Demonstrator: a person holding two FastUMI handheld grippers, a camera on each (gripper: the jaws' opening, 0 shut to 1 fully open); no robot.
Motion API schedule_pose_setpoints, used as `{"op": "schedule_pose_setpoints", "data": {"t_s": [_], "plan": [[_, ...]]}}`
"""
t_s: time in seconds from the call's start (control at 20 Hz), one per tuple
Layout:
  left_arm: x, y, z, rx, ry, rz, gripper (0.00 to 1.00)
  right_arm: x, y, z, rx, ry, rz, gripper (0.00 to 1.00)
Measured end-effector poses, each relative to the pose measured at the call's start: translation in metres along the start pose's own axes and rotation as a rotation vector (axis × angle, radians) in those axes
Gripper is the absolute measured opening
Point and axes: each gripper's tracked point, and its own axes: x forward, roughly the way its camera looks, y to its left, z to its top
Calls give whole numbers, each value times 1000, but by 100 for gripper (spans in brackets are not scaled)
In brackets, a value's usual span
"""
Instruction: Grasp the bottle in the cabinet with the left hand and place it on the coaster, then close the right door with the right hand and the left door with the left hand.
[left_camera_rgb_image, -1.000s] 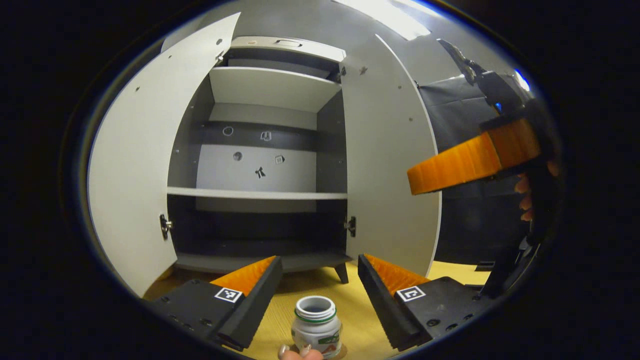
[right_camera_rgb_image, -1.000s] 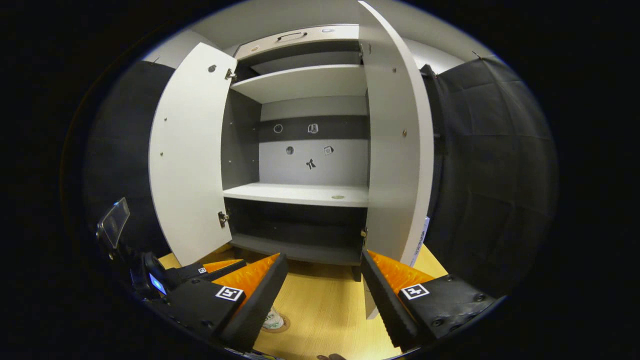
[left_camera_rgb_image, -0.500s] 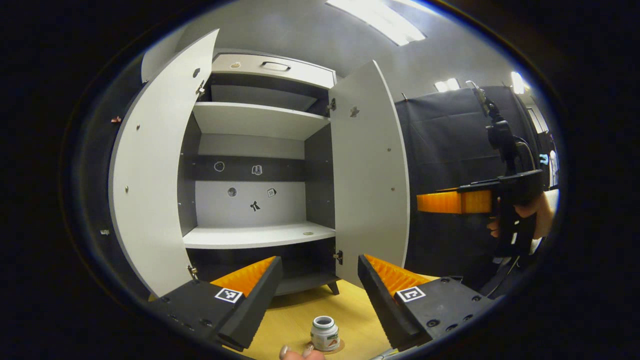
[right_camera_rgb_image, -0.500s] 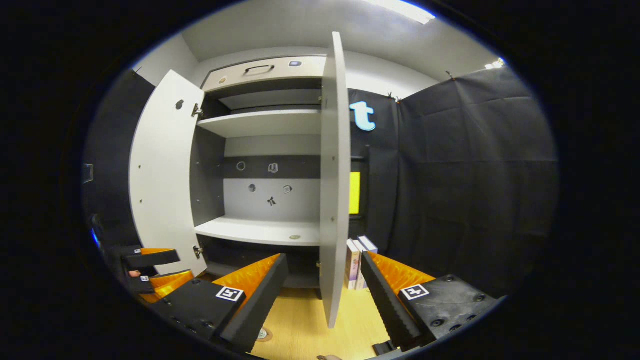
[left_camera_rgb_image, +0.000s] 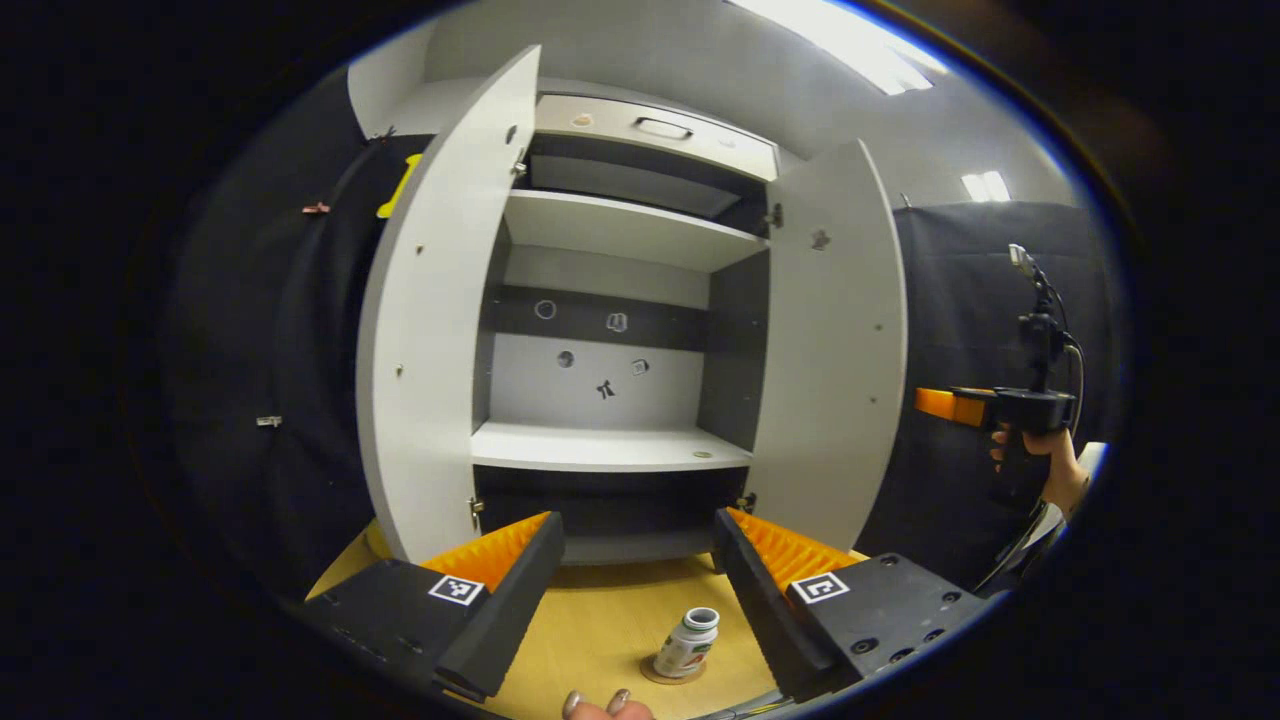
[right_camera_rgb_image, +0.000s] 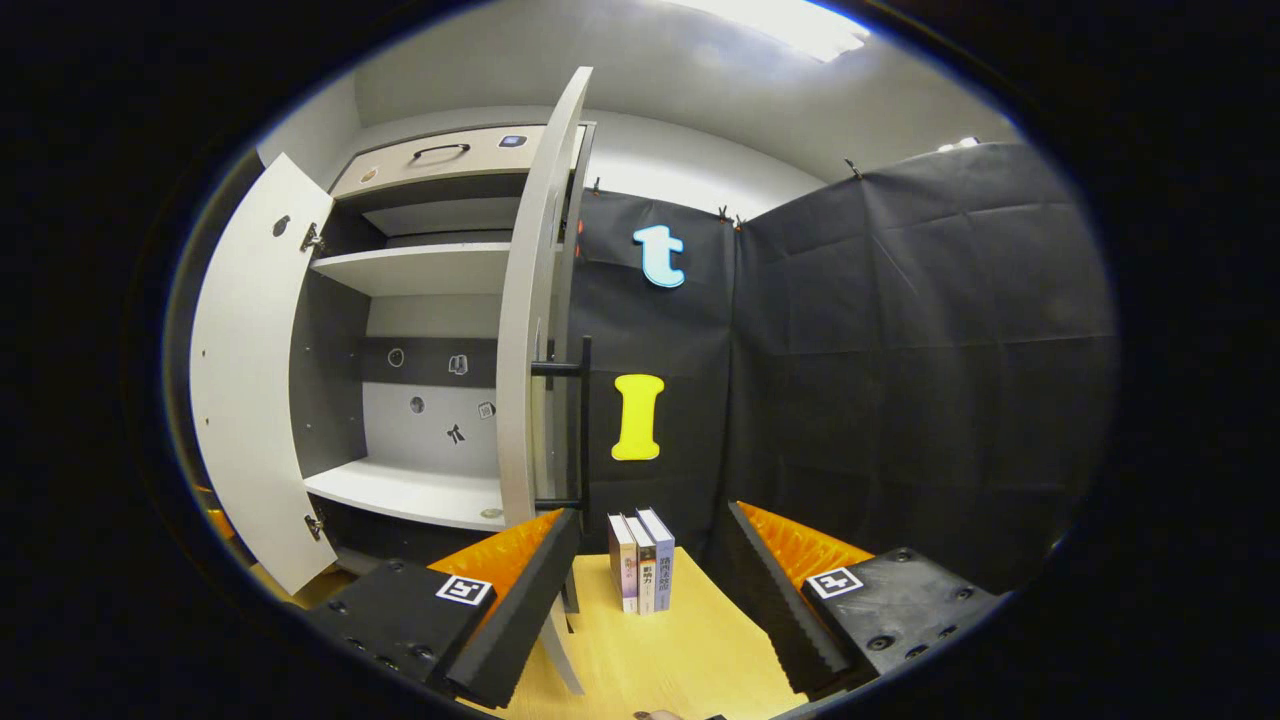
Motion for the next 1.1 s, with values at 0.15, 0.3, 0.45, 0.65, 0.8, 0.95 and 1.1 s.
{"op": "schedule_pose_setpoints", "data": {"t_s": [0.15,0.3,0.45,0.65,0.8,0.95,1.1], "plan": [[5,25,10,-23,-33,122,95,13,9,4,-25,-25,62,98],[10,43,10,-47,-37,193,95,15,20,5,-34,-33,153,94],[13,61,17,15,-42,247,95,13,45,4,7,-30,238,95],[8,79,20,29,-44,298,95,14,89,0,41,-23,358,95],[-4,88,19,14,-41,324,95,23,122,-2,34,-33,413,95],[-21,107,19,94,-16,379,95,37,160,-3,66,-28,473,95],[-31,129,34,142,-24,421,95,39,200,-3,103,-10,566,95]]}}
